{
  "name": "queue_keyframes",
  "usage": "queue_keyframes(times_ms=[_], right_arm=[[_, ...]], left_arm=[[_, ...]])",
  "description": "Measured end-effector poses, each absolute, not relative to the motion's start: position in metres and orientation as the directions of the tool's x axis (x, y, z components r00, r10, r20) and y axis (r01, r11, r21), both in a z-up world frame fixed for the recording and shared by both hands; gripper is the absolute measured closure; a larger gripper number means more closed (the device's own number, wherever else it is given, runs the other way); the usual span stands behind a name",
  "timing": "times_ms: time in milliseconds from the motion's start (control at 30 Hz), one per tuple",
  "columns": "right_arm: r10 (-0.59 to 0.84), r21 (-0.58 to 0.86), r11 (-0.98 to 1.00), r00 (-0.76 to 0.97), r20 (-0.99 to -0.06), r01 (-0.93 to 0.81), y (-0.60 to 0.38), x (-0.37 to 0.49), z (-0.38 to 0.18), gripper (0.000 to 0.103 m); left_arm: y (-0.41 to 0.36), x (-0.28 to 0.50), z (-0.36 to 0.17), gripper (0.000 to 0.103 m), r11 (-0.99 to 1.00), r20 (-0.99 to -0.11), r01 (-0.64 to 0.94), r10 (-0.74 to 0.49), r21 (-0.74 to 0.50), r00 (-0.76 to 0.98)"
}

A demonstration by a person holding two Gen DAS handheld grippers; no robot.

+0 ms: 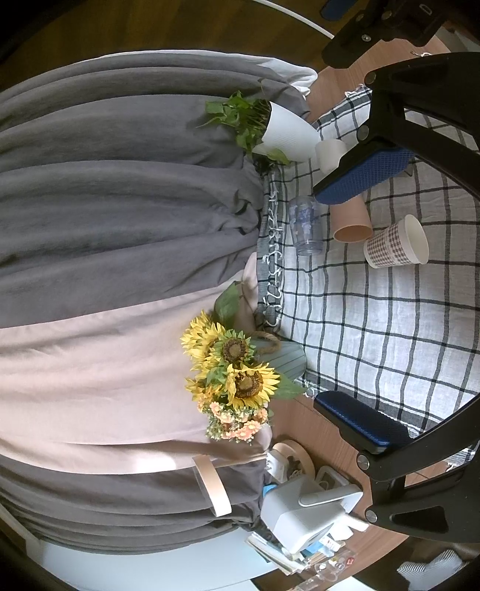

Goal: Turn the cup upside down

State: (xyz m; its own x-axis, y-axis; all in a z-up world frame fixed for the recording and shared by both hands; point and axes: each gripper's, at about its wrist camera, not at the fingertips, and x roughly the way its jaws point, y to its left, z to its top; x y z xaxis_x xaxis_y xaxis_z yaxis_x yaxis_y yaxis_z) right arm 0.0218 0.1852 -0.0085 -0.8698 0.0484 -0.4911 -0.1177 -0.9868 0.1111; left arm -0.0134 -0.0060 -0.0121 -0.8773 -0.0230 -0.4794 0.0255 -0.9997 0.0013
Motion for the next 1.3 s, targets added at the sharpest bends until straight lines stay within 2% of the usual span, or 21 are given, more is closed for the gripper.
queue_keyframes(times_ms=[433, 733, 967, 1300], right_arm=[[0.047, 0.111, -0.987, -0.868, -0.494, -0.117, 0.186, 0.018, -0.01, 0.003], [0.051, 0.11, -0.986, -0.861, -0.506, -0.123, 0.187, 0.008, -0.015, 0.003], [0.065, 0.153, -0.973, -0.838, -0.542, -0.174, 0.19, -0.008, -0.025, 0.003], [0.113, 0.26, -0.903, -0.771, -0.627, -0.343, 0.203, -0.058, -0.052, 0.003]], left_arm=[[-0.003, -0.02, -0.013, 0.0, -1.0, -0.482, 0.018, -0.019, 0.006, -0.876], [-0.002, -0.036, -0.018, 0.0, -1.0, -0.515, 0.003, -0.007, 0.009, -0.857], [0.014, -0.084, -0.034, 0.0, -0.985, -0.63, -0.173, 0.125, 0.014, -0.766], [0.057, -0.164, -0.049, 0.0, -0.906, -0.725, -0.397, 0.177, 0.143, -0.666]])
